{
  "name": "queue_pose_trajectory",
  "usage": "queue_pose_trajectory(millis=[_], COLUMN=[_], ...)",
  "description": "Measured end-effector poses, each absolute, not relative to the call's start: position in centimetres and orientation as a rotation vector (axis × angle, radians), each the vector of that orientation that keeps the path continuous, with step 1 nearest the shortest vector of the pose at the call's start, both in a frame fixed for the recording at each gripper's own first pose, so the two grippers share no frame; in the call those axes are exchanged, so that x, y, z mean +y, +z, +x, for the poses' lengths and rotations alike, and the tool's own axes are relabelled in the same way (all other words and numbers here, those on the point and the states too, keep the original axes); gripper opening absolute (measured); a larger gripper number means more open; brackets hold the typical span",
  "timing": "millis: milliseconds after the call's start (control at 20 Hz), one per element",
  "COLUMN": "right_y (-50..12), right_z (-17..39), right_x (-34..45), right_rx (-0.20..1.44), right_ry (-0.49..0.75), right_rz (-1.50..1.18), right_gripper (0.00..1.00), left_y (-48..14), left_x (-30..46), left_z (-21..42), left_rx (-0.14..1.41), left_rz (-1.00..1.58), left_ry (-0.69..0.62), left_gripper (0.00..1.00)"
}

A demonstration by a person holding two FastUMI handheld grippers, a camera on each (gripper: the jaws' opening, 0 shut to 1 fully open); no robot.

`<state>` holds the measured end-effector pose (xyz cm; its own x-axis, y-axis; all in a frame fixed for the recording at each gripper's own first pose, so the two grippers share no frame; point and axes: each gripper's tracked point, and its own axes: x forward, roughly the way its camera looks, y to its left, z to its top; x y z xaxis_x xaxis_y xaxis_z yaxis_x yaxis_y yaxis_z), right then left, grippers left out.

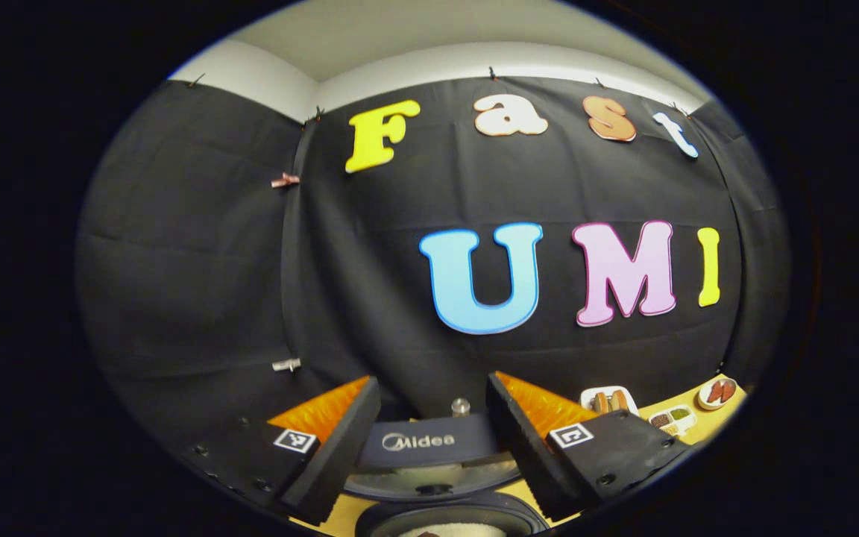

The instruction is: Close the left gripper, press the button to open the rice cooker; take a wooden spoon from the chopstick holder with the right hand, scoop a spoonful of rice and pour it into the rice cooker, then put the wooden spoon back into the chopstick holder.

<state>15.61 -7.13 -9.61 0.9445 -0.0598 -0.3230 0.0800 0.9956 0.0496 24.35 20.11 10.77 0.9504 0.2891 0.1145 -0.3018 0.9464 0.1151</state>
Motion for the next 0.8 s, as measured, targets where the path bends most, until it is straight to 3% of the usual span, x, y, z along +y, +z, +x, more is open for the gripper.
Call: queue_pose_trajectory(millis=[800], right_y=[-11.4], right_z=[15.5], right_x=[-5.5], right_rx=[0.363], right_ry=[0.008], right_rz=[0.087], right_gripper=[0.99], left_y=[1.2], left_x=[15.5], left_z=[14.3], left_rx=[0.280], left_rz=[-0.013], left_ry=[0.385], left_gripper=[1.00])
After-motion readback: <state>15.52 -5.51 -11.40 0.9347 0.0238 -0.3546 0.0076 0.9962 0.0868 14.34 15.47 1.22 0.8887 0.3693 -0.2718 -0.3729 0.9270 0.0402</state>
